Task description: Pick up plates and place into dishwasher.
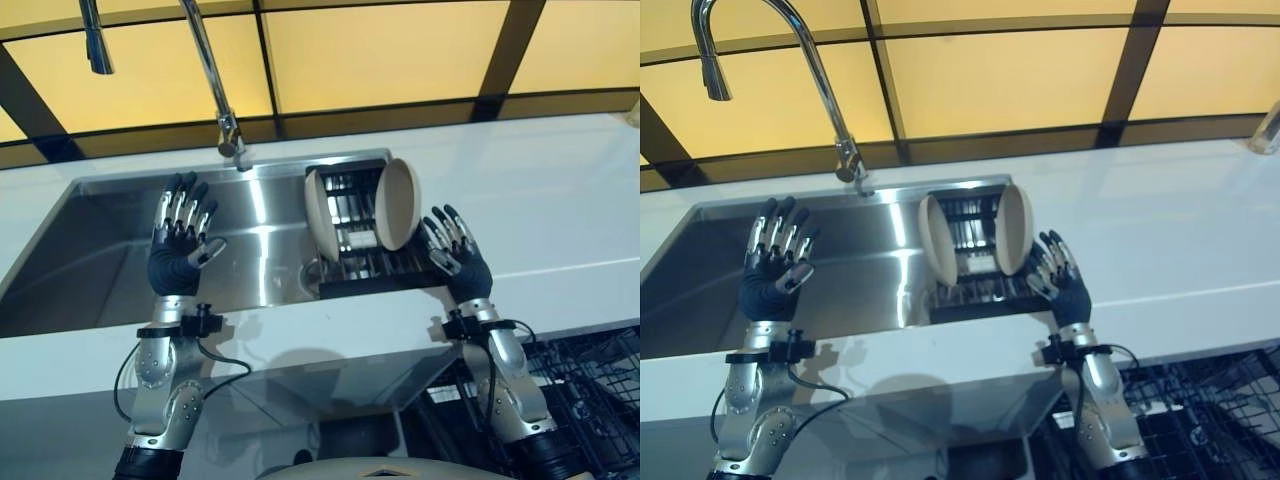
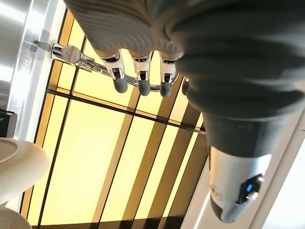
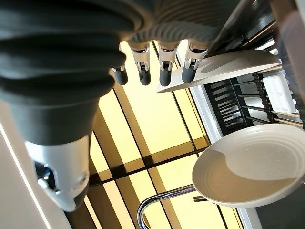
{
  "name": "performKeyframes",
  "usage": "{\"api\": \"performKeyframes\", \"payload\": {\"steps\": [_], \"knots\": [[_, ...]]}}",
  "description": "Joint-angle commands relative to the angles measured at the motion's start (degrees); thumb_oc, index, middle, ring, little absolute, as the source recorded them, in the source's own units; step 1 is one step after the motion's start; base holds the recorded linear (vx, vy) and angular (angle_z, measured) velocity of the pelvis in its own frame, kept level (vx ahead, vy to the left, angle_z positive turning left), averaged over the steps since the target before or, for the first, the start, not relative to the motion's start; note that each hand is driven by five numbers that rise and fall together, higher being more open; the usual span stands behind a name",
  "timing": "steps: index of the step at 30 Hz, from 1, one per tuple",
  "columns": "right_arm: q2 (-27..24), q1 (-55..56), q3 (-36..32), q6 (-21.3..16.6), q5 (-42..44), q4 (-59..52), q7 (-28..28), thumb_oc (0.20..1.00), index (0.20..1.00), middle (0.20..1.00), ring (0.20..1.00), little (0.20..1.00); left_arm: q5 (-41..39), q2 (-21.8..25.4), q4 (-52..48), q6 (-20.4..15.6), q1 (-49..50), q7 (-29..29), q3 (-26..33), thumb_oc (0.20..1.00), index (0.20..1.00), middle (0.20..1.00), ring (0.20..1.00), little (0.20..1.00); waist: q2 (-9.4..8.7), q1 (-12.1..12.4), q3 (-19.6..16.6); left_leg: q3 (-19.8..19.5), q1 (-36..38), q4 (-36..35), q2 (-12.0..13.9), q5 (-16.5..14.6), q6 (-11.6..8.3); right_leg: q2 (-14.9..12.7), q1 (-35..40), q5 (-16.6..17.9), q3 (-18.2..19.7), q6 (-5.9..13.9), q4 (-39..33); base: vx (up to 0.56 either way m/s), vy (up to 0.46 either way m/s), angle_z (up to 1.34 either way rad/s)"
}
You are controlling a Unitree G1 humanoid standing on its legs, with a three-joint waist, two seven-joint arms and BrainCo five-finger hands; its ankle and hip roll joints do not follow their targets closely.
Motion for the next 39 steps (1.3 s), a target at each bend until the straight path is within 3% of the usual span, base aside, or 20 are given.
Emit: {"api": "performKeyframes", "payload": {"steps": [1,5,14,19,22,26,31,34,37,39], "knots": [[0.26,-1.85,-0.15,-1.35,1.41,-6.82,0.65,1.000,1.000,1.000,1.000,1.000,2.83,1.98,-3.02,-0.98,-2.20,1.53,-1.27,1.000,1.000,1.000,1.000,1.000,-2.57,0.61,-2.36,-0.42,-2.74,3.20,2.41,-3.84,-1.73,-3.41,-2.91,-0.62,-1.46,4.31,2.48,0.00,0.000,0.00],[0.02,-1.51,-0.91,-1.22,2.08,-6.82,1.16,1.000,1.000,1.000,1.000,1.000,-0.27,1.80,-3.48,-2.43,-2.07,0.32,-1.06,1.000,1.000,1.000,1.000,1.000,-2.58,0.50,-2.56,-0.42,-2.95,3.20,2.36,-3.85,-1.63,-3.40,-3.12,-0.65,-1.32,4.27,2.45,0.00,0.000,0.00],[0.59,-0.47,-1.26,-1.43,1.51,-7.25,1.91,1.000,1.000,1.000,1.000,1.000,2.06,1.45,-3.41,-3.50,-1.33,1.42,-0.31,1.000,1.000,1.000,1.000,1.000,-2.69,0.33,-2.52,-0.17,-2.66,2.83,2.42,-3.86,-1.65,-3.38,-3.01,-0.54,-1.08,4.39,2.18,0.00,0.000,0.00],[0.34,-0.38,-1.44,-1.69,1.63,-7.49,1.16,1.000,1.000,1.000,1.000,1.000,4.63,2.25,-3.69,-4.80,-1.21,0.91,-0.08,1.000,1.000,1.000,1.000,1.000,-2.78,0.35,-2.52,-0.04,-2.79,2.72,2.40,-3.70,-1.69,-3.42,-3.13,-0.44,-1.11,4.46,2.11,0.00,0.000,0.00],[0.00,-0.86,-1.30,-2.05,1.78,-6.98,1.02,1.000,1.000,1.000,1.000,1.000,10.31,4.11,-3.84,-6.46,-2.55,0.72,0.43,1.000,1.000,1.000,1.000,1.000,-2.68,0.09,-2.41,0.16,-2.62,2.50,2.45,-3.55,-1.69,-3.39,-3.19,-0.47,-0.97,4.52,2.21,0.00,0.000,0.00],[-0.65,-1.81,-1.15,-1.48,2.00,-6.39,0.63,1.000,1.000,1.000,1.000,1.000,20.13,9.16,-3.73,-6.34,-6.30,1.22,2.04,1.000,1.000,1.000,1.000,1.000,-2.15,-0.69,-2.78,0.69,-2.25,2.10,2.51,-3.24,-1.82,-3.39,-3.17,-0.54,-0.54,4.77,2.16,0.00,0.000,0.00],[-1.72,-2.56,-0.97,0.35,2.38,-6.49,0.89,1.000,1.000,1.000,1.000,1.000,28.89,19.10,-0.35,-4.66,-12.03,2.14,3.90,1.000,1.000,1.000,1.000,1.000,-1.22,-2.02,-3.40,1.64,-2.00,2.02,2.66,-2.94,-1.88,-3.48,-3.35,-0.51,0.20,5.16,2.28,0.02,0.027,-0.08],[-2.71,-3.05,-0.60,1.20,2.73,-6.12,1.21,1.000,1.000,1.000,1.000,1.000,37.99,27.99,4.19,-2.95,-17.21,2.66,2.52,1.000,1.000,1.000,1.000,1.000,-0.25,-3.06,-3.83,2.15,-1.75,2.04,2.64,-2.82,-1.73,-3.61,-3.51,-0.58,0.73,5.57,2.69,0.03,0.052,-0.05],[-3.54,-3.06,-0.65,1.41,3.22,-5.99,1.62,1.000,1.000,1.000,1.000,1.000,42.19,34.41,7.54,-1.60,-20.86,2.00,0.80,1.000,1.000,1.000,1.000,1.000,0.27,-3.64,-4.03,2.50,-1.56,1.95,2.57,-2.78,-1.63,-3.77,-3.55,-0.62,0.90,5.82,2.86,0.02,0.026,-0.02],[-4.59,-3.47,-0.44,1.44,3.79,-5.33,1.82,1.000,1.000,1.000,1.000,1.000,44.05,41.84,12.29,-1.32,-26.27,-0.31,-2.41,1.000,1.000,1.000,1.000,1.000,1.05,-4.42,-4.15,3.08,-1.49,1.96,2.54,-2.74,-1.56,-3.98,-3.65,-0.51,0.95,6.09,2.96,0.03,0.039,-0.01]]}}
